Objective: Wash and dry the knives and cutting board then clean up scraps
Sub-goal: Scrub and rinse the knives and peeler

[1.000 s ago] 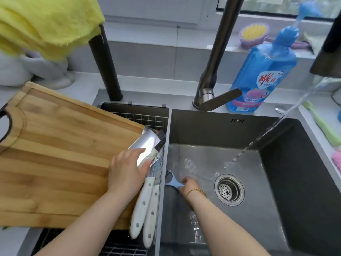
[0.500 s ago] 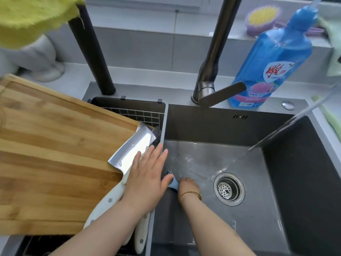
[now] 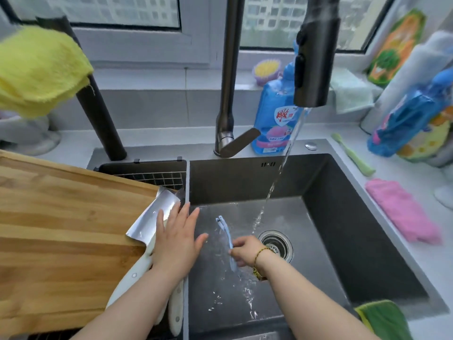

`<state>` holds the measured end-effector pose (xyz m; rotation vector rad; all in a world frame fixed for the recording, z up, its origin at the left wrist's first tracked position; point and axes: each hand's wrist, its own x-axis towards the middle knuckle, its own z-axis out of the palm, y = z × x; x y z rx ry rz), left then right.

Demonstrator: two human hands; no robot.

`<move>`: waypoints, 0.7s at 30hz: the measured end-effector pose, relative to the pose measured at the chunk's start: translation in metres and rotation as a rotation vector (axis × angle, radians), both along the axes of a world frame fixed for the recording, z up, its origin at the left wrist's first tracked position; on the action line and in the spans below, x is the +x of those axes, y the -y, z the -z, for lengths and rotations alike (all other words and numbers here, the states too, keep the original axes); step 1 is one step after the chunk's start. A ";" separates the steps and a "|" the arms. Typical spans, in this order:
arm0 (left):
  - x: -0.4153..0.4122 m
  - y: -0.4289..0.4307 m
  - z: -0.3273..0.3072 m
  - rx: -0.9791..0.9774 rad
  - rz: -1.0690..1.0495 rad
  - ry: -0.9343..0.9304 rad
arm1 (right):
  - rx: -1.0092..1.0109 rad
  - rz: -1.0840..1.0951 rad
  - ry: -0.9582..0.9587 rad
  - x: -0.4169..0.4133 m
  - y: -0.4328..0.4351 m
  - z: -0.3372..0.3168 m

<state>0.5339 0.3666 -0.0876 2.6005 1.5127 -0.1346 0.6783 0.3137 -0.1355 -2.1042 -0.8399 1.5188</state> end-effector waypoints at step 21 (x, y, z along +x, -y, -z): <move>0.056 0.083 -0.023 -1.046 -0.334 0.943 | 0.284 0.532 -0.012 0.019 0.109 -0.085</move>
